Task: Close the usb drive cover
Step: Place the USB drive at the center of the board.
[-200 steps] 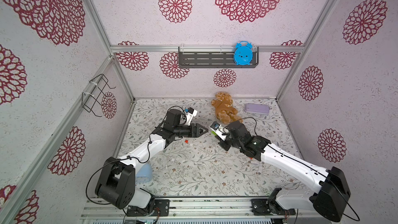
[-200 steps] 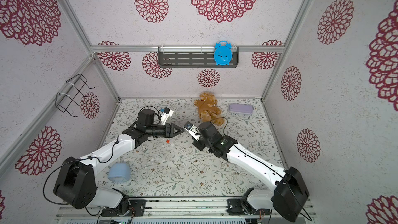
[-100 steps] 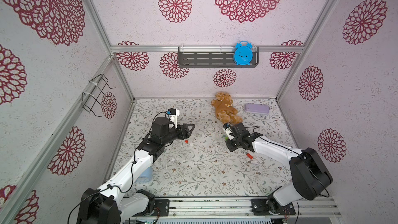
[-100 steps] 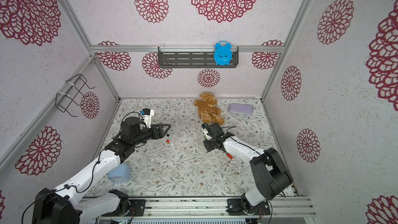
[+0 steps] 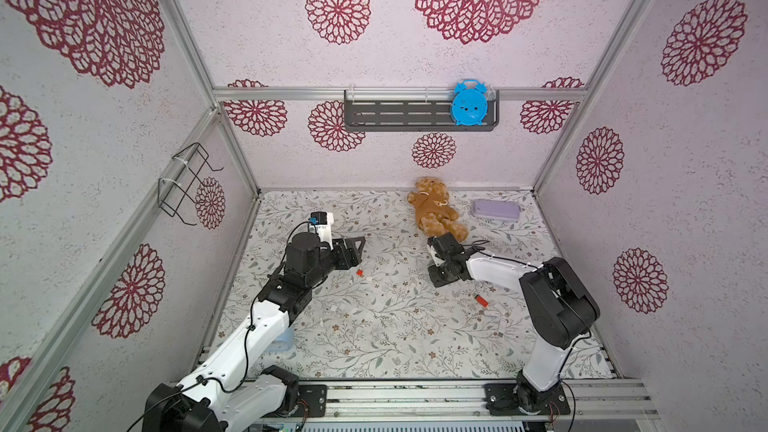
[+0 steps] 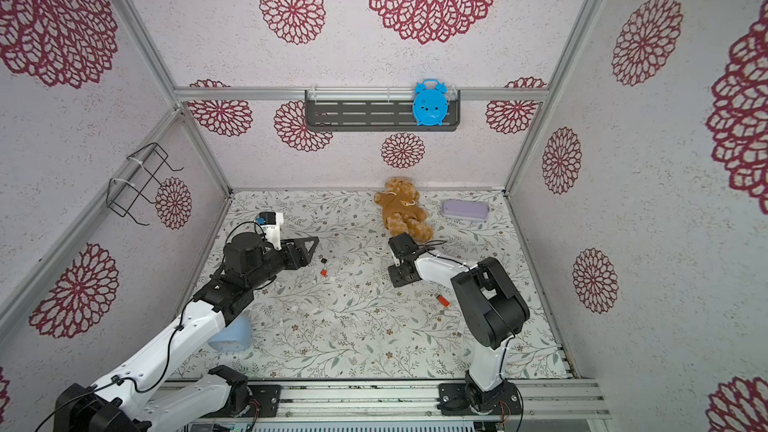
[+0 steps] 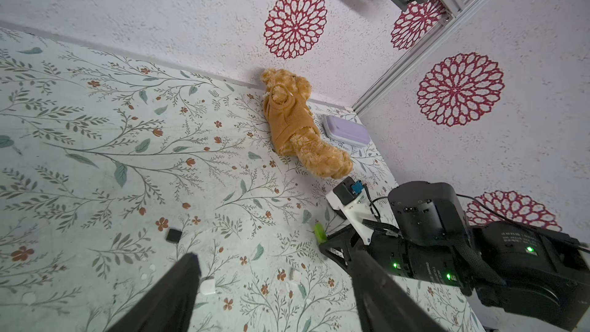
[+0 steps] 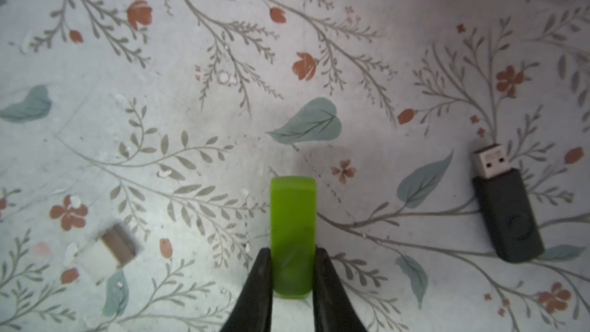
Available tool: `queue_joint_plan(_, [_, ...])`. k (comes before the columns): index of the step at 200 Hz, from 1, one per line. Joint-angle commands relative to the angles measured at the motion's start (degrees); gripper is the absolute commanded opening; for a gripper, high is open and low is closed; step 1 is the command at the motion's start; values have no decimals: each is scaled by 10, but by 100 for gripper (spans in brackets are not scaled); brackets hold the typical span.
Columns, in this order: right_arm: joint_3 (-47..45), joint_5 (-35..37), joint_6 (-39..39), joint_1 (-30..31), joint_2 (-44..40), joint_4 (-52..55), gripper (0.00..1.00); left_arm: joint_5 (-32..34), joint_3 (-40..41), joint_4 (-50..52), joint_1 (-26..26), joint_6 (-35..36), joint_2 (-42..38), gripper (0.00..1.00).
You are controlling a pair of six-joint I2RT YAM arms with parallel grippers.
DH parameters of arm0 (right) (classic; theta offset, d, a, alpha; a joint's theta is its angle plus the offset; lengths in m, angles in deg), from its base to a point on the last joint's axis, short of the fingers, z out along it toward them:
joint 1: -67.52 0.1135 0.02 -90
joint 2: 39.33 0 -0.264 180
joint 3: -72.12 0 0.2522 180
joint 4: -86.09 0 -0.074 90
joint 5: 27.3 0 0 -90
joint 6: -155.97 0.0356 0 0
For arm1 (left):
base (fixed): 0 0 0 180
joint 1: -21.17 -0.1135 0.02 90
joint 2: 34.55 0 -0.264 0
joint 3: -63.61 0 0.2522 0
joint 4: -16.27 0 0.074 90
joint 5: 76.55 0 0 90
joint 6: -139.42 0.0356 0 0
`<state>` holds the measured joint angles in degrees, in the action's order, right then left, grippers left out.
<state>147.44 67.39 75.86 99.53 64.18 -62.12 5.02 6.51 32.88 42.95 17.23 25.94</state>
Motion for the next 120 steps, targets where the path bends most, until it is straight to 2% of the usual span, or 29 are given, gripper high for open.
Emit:
queue_joint_plan(1, [23, 12, 31, -3, 11, 8, 24, 6, 1, -2, -6, 10, -3, 79])
queue_joint_plan(27, [29, 11, 39, -4, 8, 12, 33, 5, 0, -1, -7, 10, 0, 79])
queue_joint_plan(70, [36, -4, 30, -3, -54, 40, 38, 8, -3, -2, -9, 11, 3, 80])
queue_joint_plan(94, [30, -55, 33, -1, -89, 24, 40, 13, 0, -5, -10, 9, 2, 80])
queue_joint_plan(120, [48, -101, 28, 23, -78, 11, 40, 25, 6, -6, -10, 3, -5, 81])
